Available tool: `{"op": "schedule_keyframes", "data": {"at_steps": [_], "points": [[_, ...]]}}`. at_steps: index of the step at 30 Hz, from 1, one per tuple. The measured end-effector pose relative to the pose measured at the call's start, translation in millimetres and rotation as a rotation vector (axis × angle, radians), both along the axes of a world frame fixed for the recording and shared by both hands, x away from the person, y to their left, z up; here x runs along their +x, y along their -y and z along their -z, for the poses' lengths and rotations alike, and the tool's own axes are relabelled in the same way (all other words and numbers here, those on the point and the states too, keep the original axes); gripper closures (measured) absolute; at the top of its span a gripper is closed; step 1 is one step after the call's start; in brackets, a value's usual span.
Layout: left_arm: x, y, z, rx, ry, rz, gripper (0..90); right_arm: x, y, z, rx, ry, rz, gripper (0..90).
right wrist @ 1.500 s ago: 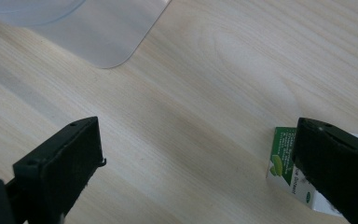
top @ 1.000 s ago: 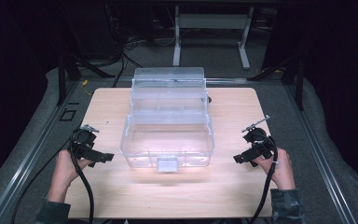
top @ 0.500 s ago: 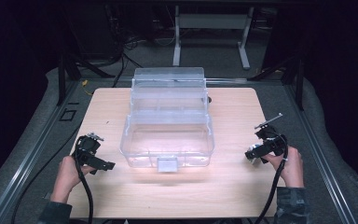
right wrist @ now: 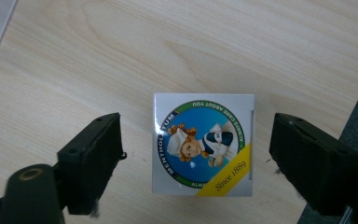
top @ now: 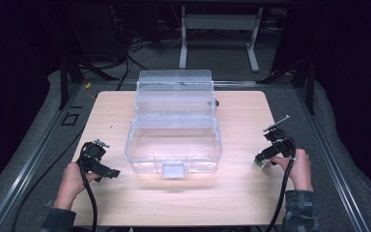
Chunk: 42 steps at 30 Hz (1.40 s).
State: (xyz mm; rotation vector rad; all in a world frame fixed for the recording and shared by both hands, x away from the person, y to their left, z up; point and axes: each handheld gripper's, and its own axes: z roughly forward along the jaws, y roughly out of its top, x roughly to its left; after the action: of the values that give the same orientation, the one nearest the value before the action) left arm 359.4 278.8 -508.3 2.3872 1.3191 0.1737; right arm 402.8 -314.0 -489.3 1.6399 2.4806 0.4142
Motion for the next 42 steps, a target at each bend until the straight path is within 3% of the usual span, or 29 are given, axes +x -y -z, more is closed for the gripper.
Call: {"op": "schedule_keyframes", "data": {"at_steps": [6, 11, 14, 17, 24, 25, 28, 29, 30, 31, 32, 42], "points": [[0.3, -1.4, 1.0, -0.011, 0.006, -0.008, 0.0, 5.3, -1.6, 7.5, -0.008, -0.024, 0.001, 28.7], [0.0, -2.9, 1.1, -0.003, 0.006, -0.009, 0.1, 7.1, -2.0, 8.4, -0.013, -0.049, 0.004, 43.9], [0.0, -2.7, 1.3, 0.001, 0.005, -0.008, 0.1, 6.7, -2.4, 9.5, -0.017, -0.027, 0.011, 44.7], [-0.6, -2.4, 1.5, 0.003, 0.002, -0.009, 0.1, 6.9, -2.6, 7.7, -0.028, -0.044, 0.005, 45.2], [-0.8, -3.3, 1.0, 0.001, 0.007, -0.009, 0.1, 4.9, -4.9, 5.8, -0.03, -0.021, -0.001, 45.8], [-0.7, -3.4, 1.0, 0.001, 0.008, -0.009, 0.1, 4.0, -6.0, 4.5, -0.05, -0.011, -0.001, 45.8], [-0.3, -3.8, 1.6, 0.004, 0.015, -0.012, 0.1, 1.9, -8.1, 2.1, -0.05, -0.005, -0.007, 45.8], [-0.1, -3.8, 1.7, 0.006, 0.023, -0.013, 0.4, 1.1, -8.4, 1.1, -0.03, -0.013, -0.02, 45.8], [-0.1, -3.8, 1.7, 0.008, 0.026, -0.015, 0.8, -0.3, -11.0, -0.4, -0.066, 0.001, -0.017, 45.8], [0.0, -3.8, 1.8, 0.009, 0.031, -0.016, 1.8, -0.1, -10.0, -1.3, -0.016, -0.019, -0.036, 45.8], [0.0, -3.6, 2.2, 0.01, 0.031, -0.016, 2.1, -1.4, -12.4, -2.1, -0.047, 0.001, -0.025, 45.9], [2.1, 1.1, 7.8, 0.016, 0.036, 0.003, 1.1, -6.6, -20.2, -11.7, -0.027, 0.017, -0.063, 46.0]]}}
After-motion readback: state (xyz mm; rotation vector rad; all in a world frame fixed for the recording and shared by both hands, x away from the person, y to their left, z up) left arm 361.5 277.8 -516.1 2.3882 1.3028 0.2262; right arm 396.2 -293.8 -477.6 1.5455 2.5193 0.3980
